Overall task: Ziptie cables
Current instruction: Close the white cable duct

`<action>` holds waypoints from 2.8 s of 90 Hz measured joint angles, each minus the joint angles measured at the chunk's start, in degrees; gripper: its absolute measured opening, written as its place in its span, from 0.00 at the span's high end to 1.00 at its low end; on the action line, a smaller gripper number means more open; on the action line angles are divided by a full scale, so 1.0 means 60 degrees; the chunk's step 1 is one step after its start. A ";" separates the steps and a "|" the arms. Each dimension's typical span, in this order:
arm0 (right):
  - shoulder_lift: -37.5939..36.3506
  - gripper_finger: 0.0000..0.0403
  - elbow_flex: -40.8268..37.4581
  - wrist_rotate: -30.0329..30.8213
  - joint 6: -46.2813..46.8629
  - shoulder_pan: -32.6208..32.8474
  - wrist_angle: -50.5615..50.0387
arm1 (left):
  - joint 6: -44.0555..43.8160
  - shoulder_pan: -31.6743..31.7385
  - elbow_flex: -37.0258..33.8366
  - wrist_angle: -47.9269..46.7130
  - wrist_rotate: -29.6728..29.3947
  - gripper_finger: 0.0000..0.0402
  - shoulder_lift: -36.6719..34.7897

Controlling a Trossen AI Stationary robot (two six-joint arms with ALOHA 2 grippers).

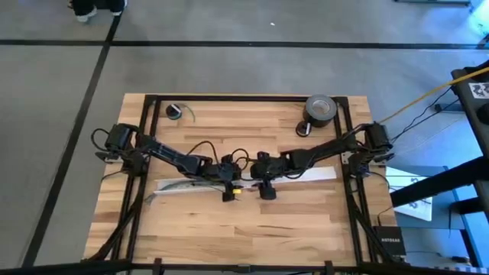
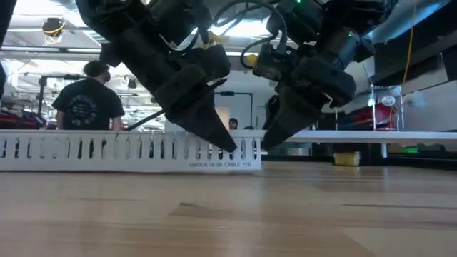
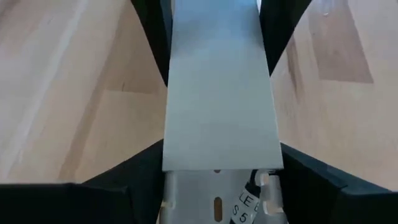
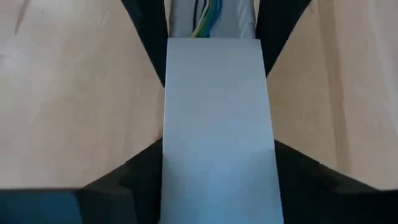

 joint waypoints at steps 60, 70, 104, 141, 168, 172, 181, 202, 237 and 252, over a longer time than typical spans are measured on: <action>0.0925 0.45 0.0754 -0.0430 0.0176 -0.0007 0.0461 | 0.0017 -0.0044 -0.0011 -0.0146 0.0035 0.40 0.0015; 0.0925 0.41 0.0754 -0.0434 0.0176 -0.0007 0.0440 | 0.0018 -0.0044 -0.0011 -0.0146 0.0029 0.40 0.0015; 0.0889 0.12 0.1322 -0.0512 0.0082 -0.0007 -0.0963 | 0.0001 -0.0036 0.0000 -0.0269 -0.0029 0.40 0.0015; 0.0422 0.13 0.1650 -0.0204 -0.0212 -0.0004 -0.2202 | -0.0345 -0.0007 0.0011 -0.0243 0.0015 0.39 0.0011; 0.0415 0.13 0.1650 0.0025 -0.0401 -0.0004 -0.2237 | 0.0034 -0.0042 0.0070 -0.0619 0.0020 0.25 -0.0098; 0.0413 0.13 0.1650 0.0024 -0.0403 0.0000 -0.2229 | 0.0051 -0.0067 0.0146 -0.0910 0.0051 0.24 -0.0183; 0.0408 0.13 0.1650 0.0021 -0.0432 0.0000 -0.2234 | 0.0167 -0.0136 0.0298 -0.1602 0.0055 0.24 -0.0385; 0.0408 0.13 0.1646 0.0010 -0.0428 0.0000 -0.2319 | -0.0397 -0.0214 0.0423 -0.3421 0.0048 0.24 -0.1294; 0.0408 0.13 0.1639 0.0003 -0.0181 -0.0007 -0.2322 | -0.1267 -0.0608 -0.0204 -0.3832 0.0006 0.24 -0.1807; 0.0408 0.13 0.1639 -0.0001 -0.0200 -0.0007 -0.2322 | -0.1392 -0.0596 -0.0832 -0.2485 0.0047 0.24 -0.1789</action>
